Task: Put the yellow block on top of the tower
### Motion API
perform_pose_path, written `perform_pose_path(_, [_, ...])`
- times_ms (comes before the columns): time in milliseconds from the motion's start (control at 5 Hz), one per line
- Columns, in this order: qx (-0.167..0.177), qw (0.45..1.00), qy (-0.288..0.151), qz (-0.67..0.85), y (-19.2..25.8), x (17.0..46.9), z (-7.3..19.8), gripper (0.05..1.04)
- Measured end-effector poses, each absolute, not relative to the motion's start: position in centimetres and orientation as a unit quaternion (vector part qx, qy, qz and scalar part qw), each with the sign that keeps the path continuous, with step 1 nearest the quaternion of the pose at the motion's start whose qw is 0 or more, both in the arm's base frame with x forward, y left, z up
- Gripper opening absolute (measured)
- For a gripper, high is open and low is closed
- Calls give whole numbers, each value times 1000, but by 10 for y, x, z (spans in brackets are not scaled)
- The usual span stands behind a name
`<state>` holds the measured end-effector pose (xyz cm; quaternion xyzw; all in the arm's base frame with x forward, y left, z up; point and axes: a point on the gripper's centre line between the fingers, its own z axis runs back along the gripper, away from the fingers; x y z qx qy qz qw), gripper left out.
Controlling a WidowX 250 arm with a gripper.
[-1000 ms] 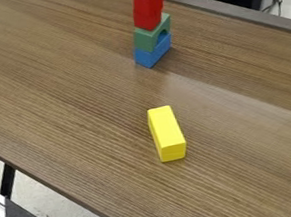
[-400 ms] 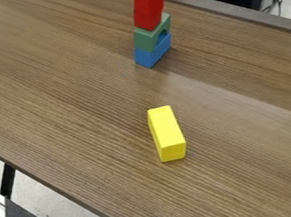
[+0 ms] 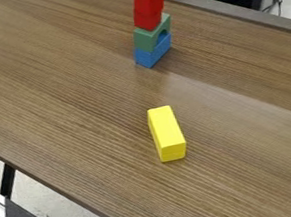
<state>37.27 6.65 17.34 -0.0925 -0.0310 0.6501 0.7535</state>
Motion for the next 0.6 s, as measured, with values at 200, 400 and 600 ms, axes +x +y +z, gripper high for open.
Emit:
perform_pose_path(200, [-88,755,-23,649,66,370,173,999])
perform_pose_path(400, [-95,758,-25,645,65,371,179,999])
perform_pose_path(600, [-96,757,-23,645,67,371,180,999])
